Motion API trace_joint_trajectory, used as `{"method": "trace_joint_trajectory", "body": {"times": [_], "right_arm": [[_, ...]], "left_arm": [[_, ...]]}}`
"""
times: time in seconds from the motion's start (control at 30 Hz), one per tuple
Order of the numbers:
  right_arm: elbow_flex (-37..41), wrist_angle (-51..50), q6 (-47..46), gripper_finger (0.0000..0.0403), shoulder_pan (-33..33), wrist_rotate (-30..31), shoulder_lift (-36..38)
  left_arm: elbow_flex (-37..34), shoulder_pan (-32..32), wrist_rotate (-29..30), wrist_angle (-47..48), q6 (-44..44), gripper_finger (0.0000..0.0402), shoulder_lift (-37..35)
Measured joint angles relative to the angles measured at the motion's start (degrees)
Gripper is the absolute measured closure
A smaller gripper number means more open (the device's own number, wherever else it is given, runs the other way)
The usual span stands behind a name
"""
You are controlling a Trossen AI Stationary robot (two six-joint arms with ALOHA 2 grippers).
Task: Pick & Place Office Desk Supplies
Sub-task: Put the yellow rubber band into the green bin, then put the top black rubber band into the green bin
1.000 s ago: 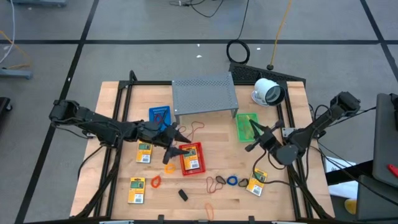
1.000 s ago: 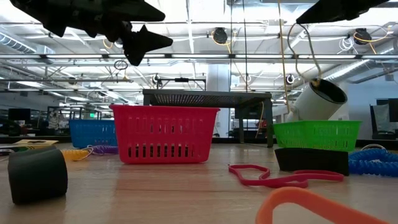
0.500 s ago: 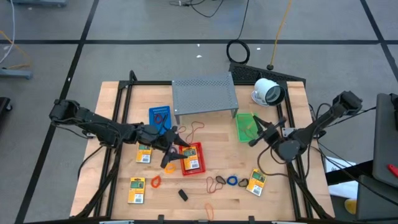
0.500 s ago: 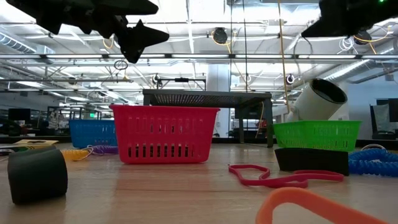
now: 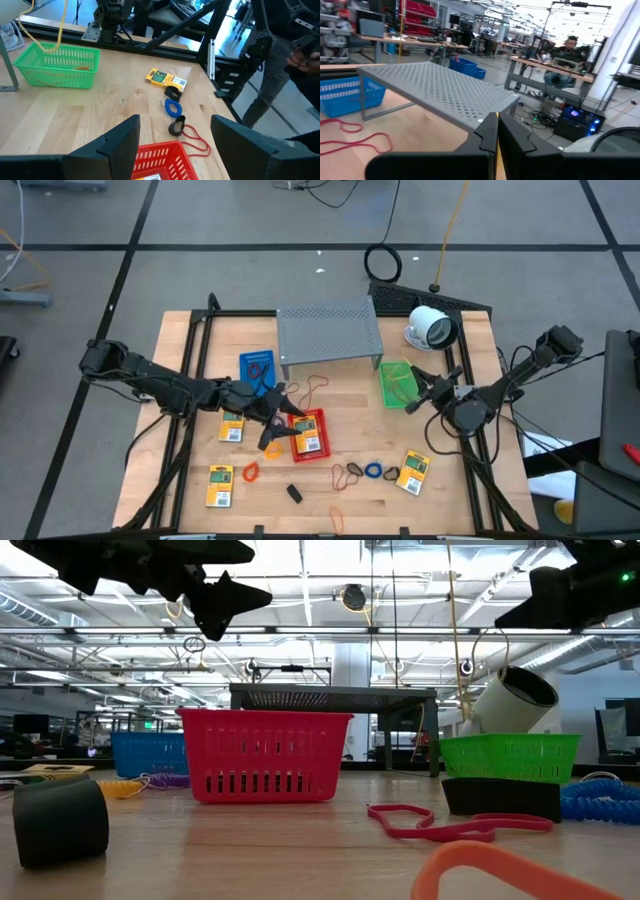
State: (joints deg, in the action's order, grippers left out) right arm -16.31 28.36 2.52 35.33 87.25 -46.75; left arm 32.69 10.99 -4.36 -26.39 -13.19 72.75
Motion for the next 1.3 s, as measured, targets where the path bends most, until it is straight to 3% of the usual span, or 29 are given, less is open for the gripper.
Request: {"method": "trace_joint_trajectory", "body": {"times": [0.17,0.53,0.63,0.83,0.93,1.0,1.3], "right_arm": [[1.0,1.0,0.1,0.0372,0.0,-0.8,0.0],[1.0,3.3,-1.1,0.0254,0.0,-3.7,0.0],[1.0,3.2,-2.6,0.0236,0.0,-14.4,0.0],[1.0,4.7,-3.7,0.0230,0.0,-48.5,-0.1],[1.0,7.1,-7.8,0.0238,0.0,-61.0,-0.6],[1.0,7.2,-10.4,0.0244,0.0,-66.0,-1.7],[1.0,9.4,-28.7,0.0256,0.0,-69.8,-20.3]], "left_arm": [[0.0,0.0,0.0,-0.2,0.6,0.0147,0.0],[0.0,0.0,0.0,-0.3,0.6,0.0147,0.0],[0.0,0.0,0.0,-0.3,1.0,0.0147,0.0],[0.0,0.0,0.0,-0.4,5.5,0.0147,0.0],[0.0,0.0,0.0,-0.4,6.4,0.0147,0.0],[0.0,0.0,0.0,-0.5,7.2,0.0147,0.0],[0.0,0.0,0.0,-0.5,7.5,0.0147,0.0]]}}
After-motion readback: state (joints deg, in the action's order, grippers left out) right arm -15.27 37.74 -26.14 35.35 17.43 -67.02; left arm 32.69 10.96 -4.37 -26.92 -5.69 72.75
